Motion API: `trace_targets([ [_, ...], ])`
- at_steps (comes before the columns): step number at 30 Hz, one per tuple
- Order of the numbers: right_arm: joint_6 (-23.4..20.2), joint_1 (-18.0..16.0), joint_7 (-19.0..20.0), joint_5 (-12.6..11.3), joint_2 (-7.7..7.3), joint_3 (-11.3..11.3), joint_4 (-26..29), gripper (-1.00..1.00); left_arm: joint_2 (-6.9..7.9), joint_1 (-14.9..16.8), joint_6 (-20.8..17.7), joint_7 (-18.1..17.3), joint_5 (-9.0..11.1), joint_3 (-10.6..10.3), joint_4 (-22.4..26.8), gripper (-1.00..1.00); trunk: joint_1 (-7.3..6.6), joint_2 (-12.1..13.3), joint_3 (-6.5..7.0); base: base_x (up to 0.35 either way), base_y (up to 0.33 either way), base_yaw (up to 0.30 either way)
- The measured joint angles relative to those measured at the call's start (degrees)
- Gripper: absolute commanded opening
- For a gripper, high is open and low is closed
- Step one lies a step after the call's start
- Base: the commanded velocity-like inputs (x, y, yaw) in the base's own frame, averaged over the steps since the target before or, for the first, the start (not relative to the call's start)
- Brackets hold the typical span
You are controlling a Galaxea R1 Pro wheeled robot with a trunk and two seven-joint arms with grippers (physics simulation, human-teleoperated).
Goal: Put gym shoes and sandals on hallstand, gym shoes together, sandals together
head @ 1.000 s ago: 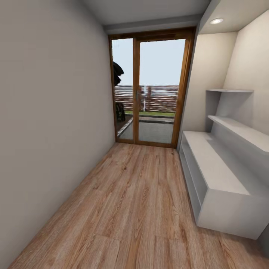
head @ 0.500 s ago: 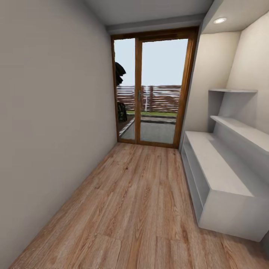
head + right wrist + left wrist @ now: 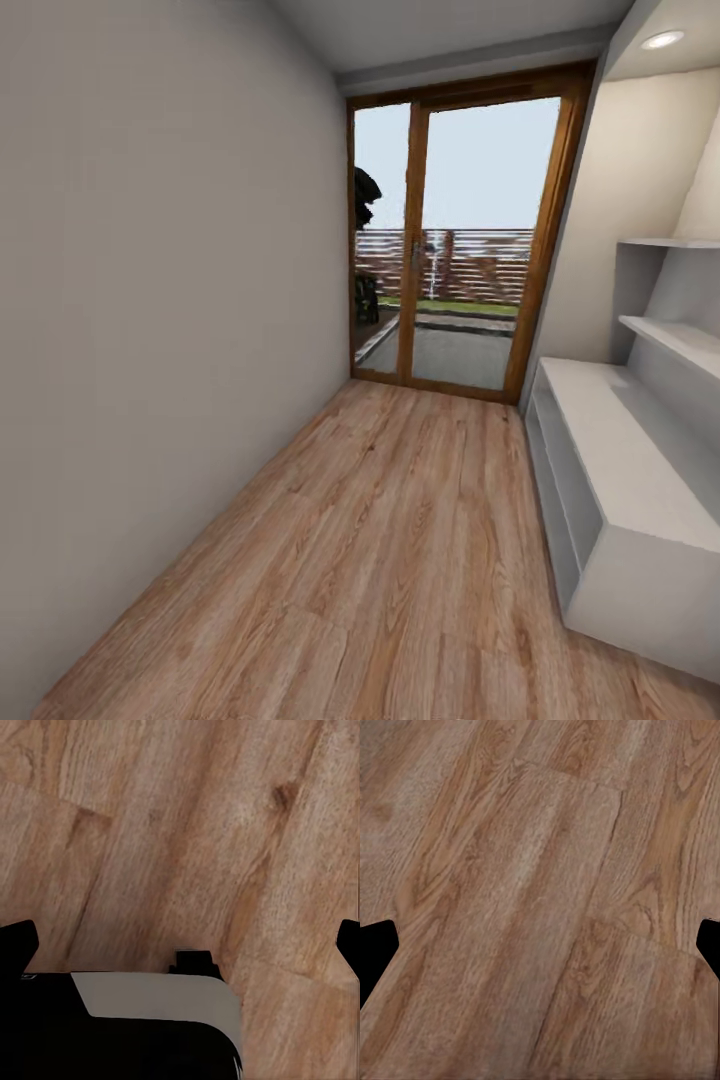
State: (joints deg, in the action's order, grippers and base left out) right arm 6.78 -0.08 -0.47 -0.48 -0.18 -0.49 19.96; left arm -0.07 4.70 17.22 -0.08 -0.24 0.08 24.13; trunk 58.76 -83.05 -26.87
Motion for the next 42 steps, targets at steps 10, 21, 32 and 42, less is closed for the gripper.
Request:
trace_targets([
  [10, 0.0, 0.0, 0.0, 0.0, 0.00, 0.0, 0.0, 1.00, 0.02, 0.0, 0.0, 0.0, 0.1, 0.1, 0.0, 1.00, -0.01, 0.0, 0.00, -0.193, -0.198, 0.291],
  [21, 0.0, 0.0, 0.0, 0.0, 0.00, 0.0, 0.0, 1.00, 0.00, 0.0, -0.1, 0.0, 0.2, 0.0, -0.3, 1.00, -0.02, 0.0, 0.00, -0.016, -0.018, 0.291],
  [32, 0.0, 0.0, 0.0, 0.0, 0.00, 0.0, 0.0, 1.00, -0.01, 0.0, -0.1, 0.0, 0.2, 0.1, -0.8, 1.00, -0.02, 0.0, 0.00, 0.000, 0.000, 0.292],
  [42, 0.0, 0.0, 0.0, 0.0, 0.02, 0.0, -0.1, 1.00, 0.14, 0.0, -0.1, 0.1, 0.3, 0.3, -0.8, 1.00, -0.02, 0.0, 0.00, 0.000, 0.000, 0.293],
])
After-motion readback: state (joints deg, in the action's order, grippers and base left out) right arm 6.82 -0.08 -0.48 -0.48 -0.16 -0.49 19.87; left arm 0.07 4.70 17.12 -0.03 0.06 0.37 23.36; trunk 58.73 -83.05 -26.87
